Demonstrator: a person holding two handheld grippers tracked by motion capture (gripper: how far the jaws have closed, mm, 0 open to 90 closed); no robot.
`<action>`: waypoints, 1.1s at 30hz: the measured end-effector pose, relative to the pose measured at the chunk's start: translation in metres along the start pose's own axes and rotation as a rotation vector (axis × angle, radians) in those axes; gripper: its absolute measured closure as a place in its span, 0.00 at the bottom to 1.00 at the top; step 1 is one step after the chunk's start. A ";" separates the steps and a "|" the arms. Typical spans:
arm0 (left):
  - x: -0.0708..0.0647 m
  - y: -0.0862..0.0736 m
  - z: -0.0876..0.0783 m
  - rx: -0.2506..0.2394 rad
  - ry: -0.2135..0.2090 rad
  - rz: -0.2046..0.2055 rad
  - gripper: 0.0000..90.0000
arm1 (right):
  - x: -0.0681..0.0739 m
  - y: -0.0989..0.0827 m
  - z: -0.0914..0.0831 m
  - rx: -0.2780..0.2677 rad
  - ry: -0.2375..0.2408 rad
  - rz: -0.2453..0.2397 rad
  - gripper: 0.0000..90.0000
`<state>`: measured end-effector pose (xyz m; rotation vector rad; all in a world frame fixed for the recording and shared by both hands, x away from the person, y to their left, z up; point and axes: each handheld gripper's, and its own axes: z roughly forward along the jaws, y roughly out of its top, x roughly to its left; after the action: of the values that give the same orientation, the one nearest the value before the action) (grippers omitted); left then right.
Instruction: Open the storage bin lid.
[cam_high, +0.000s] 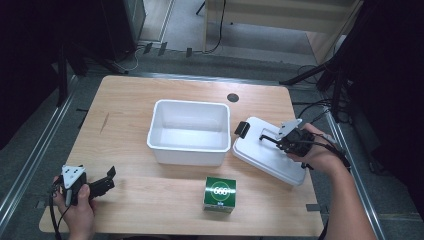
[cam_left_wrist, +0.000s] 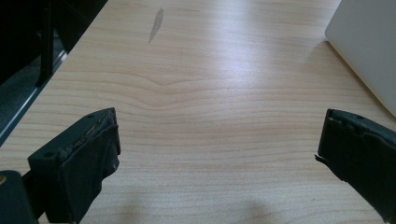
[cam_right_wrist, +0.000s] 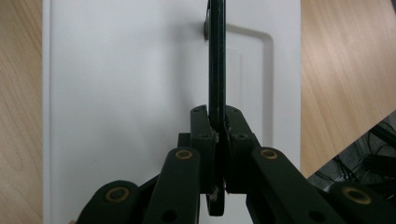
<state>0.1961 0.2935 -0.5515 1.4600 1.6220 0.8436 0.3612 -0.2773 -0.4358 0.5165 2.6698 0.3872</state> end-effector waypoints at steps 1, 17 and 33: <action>0.000 0.000 0.000 0.000 0.000 0.000 0.00 | 0.000 0.000 0.000 0.000 0.000 0.000 0.95; 0.000 0.000 0.000 0.000 0.000 0.002 0.00 | 0.014 -0.012 0.030 0.011 -0.016 0.024 0.94; 0.001 0.000 0.000 0.002 -0.002 -0.002 0.00 | 0.033 -0.006 0.009 -0.049 0.095 -0.010 0.46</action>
<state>0.1963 0.2942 -0.5514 1.4599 1.6235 0.8388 0.3349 -0.2676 -0.4561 0.4804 2.7453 0.4842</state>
